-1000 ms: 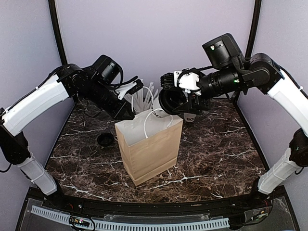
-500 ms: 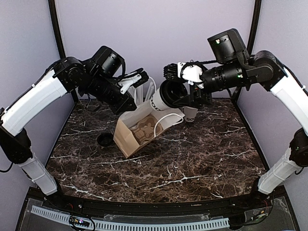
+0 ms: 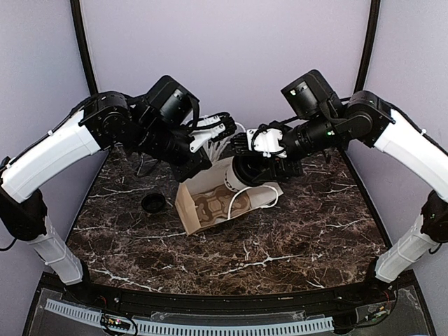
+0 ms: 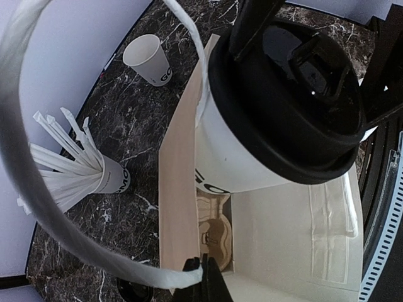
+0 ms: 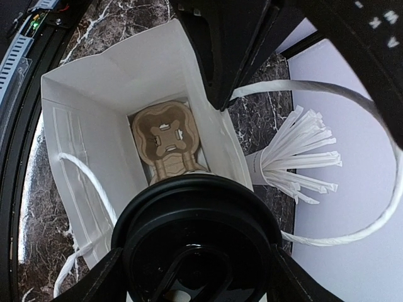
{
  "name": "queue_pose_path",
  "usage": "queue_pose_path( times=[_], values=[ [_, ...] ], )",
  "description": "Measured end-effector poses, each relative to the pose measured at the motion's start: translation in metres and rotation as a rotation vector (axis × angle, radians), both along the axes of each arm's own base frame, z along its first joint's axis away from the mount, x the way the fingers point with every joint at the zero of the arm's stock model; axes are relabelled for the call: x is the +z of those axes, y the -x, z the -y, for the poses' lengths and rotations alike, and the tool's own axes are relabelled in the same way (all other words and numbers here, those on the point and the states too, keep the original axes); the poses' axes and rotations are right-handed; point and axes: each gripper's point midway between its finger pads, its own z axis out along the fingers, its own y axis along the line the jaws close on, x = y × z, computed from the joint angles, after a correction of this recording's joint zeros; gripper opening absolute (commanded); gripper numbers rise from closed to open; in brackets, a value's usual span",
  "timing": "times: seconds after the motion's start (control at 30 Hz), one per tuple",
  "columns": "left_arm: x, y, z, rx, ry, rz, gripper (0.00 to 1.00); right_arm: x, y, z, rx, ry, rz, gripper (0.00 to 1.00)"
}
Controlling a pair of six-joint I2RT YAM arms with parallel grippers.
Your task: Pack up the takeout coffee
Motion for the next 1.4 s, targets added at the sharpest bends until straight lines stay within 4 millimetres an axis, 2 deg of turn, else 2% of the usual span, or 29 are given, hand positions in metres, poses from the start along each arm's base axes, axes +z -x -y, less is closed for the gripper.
queue_pose_path(
  times=[0.13, 0.27, 0.33, 0.47, 0.57, 0.73, 1.0, 1.23, 1.33, 1.4],
  values=[
    [0.0, 0.003, 0.005, -0.015, 0.003, 0.013, 0.0, -0.009, 0.0, 0.001, 0.006, 0.024, -0.001, 0.44],
    [-0.004, 0.004, 0.009, -0.029, -0.003, 0.025, 0.0, -0.009, 0.001, 0.002, 0.01, 0.027, 0.0, 0.44],
    [-0.006, 0.004, 0.01, -0.036, -0.009, 0.028, 0.0, -0.005, 0.002, 0.003, 0.013, 0.026, -0.001, 0.44],
    [-0.01, 0.004, 0.011, -0.045, -0.018, 0.032, 0.0, 0.018, 0.002, 0.005, 0.009, -0.011, 0.035, 0.43],
    [-0.011, 0.003, 0.012, -0.048, -0.019, 0.04, 0.0, 0.026, -0.002, 0.01, -0.01, -0.015, 0.08, 0.43],
    [-0.016, 0.002, 0.013, -0.052, -0.03, 0.042, 0.0, 0.025, -0.009, 0.022, -0.047, 0.009, 0.139, 0.43],
    [-0.02, 0.001, 0.013, -0.056, -0.036, 0.051, 0.0, 0.029, -0.013, 0.027, -0.057, 0.02, 0.179, 0.44],
    [-0.019, 0.001, 0.01, -0.065, -0.035, 0.075, 0.0, 0.021, -0.01, 0.033, -0.05, 0.044, 0.187, 0.44],
    [-0.019, 0.002, 0.005, -0.061, -0.042, 0.089, 0.0, 0.027, -0.007, 0.034, -0.044, 0.035, 0.18, 0.44],
    [-0.018, 0.001, 0.002, -0.057, -0.047, 0.1, 0.0, 0.037, -0.004, 0.035, -0.043, 0.012, 0.18, 0.44]
  ],
)
